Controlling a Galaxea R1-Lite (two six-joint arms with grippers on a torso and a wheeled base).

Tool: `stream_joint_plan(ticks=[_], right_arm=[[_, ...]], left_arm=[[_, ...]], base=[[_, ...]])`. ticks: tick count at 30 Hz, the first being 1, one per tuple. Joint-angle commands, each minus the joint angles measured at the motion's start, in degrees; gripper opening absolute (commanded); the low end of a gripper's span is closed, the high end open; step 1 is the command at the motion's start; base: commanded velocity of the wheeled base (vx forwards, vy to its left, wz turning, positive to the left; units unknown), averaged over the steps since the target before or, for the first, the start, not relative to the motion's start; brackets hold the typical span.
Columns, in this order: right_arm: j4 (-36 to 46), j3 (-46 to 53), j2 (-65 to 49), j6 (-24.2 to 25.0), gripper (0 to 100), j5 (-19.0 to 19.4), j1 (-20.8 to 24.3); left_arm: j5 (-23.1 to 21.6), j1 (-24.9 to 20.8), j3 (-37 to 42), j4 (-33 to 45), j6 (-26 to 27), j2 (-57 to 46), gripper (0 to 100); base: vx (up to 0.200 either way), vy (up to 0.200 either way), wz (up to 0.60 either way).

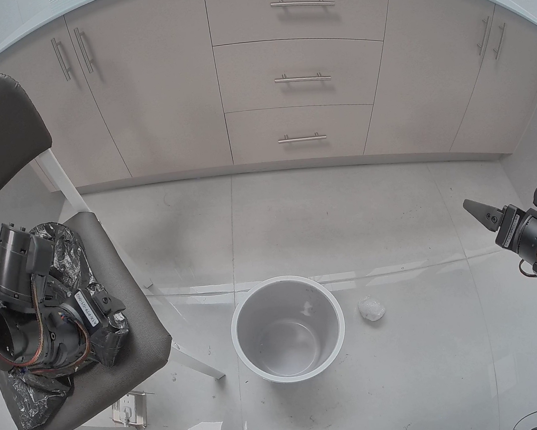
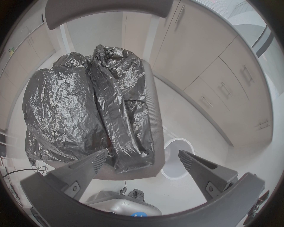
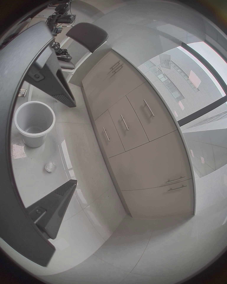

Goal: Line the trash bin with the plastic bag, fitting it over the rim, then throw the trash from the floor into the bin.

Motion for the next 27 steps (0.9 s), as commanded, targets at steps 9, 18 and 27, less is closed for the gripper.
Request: stream_joint_plan(ticks=[9, 18, 27], right_arm=[[0.0, 0.1, 0.4, 0.0, 100, 0.0, 0.0], [0.0, 0.1, 0.4, 0.1, 100, 0.0, 0.0], [0.0, 0.5, 0.4, 0.0, 100, 0.0, 0.0]], left_arm=[[0.2, 2.3, 1.5, -0.2, 0.2, 2.5, 100], [0.1, 4.0, 2.1, -0.4, 0.2, 3.9, 100], [0.3, 6.2, 2.2, -2.3, 0.2, 6.0, 100]], base=[[0.0, 0.0, 0.0], [0.0, 0.0, 0.0], [0.0, 0.0, 0.0]])
